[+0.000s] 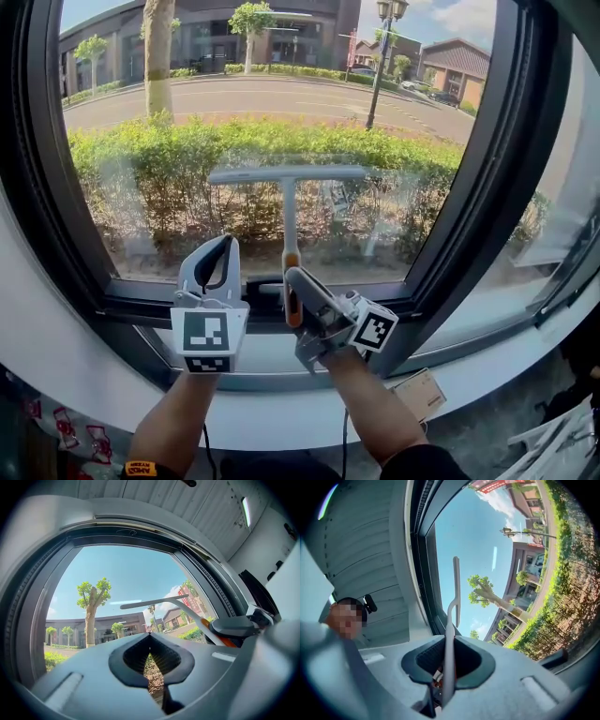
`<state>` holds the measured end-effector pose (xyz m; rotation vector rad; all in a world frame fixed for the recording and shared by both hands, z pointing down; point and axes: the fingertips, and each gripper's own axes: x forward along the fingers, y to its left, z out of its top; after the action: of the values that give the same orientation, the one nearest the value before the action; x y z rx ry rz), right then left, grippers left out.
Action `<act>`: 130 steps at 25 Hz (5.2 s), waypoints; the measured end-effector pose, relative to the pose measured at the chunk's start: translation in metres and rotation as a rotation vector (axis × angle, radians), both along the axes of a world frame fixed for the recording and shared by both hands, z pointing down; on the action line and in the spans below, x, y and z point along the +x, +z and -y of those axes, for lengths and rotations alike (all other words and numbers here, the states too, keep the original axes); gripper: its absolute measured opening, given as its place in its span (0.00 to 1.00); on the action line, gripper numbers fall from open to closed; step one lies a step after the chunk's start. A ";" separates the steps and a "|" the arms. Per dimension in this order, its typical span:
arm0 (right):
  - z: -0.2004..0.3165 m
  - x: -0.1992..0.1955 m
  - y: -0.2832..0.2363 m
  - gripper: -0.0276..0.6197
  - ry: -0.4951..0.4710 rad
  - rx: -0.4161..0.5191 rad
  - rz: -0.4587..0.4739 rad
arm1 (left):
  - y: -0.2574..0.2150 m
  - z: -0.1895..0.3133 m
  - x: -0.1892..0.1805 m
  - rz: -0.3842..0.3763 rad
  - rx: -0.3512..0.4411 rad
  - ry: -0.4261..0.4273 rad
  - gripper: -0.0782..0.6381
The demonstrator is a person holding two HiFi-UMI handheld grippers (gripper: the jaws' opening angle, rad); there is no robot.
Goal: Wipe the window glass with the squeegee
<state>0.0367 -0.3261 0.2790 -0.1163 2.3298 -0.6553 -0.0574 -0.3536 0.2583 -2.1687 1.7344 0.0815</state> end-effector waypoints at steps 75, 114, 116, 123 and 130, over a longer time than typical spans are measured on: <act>0.011 0.166 -0.037 0.12 0.110 0.057 0.125 | -0.004 0.000 0.089 -0.038 0.031 0.067 0.13; -0.047 -0.253 -0.107 0.12 0.032 0.176 -0.038 | -0.121 -0.136 -0.282 0.017 0.279 -0.276 0.13; -0.049 -0.264 -0.095 0.12 0.035 0.157 -0.048 | -0.108 -0.136 -0.291 0.012 0.255 -0.271 0.13; -0.043 -0.280 -0.047 0.12 0.055 0.065 -0.095 | -0.059 -0.121 -0.293 -0.003 0.158 -0.245 0.13; -0.040 -0.290 0.004 0.11 0.054 -0.033 -0.119 | -0.002 -0.107 -0.300 -0.024 0.052 -0.235 0.13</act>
<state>-0.2533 -0.2859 0.2826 -0.2382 2.4210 -0.6762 -0.3575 -0.2467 0.2562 -1.9194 1.9647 0.0919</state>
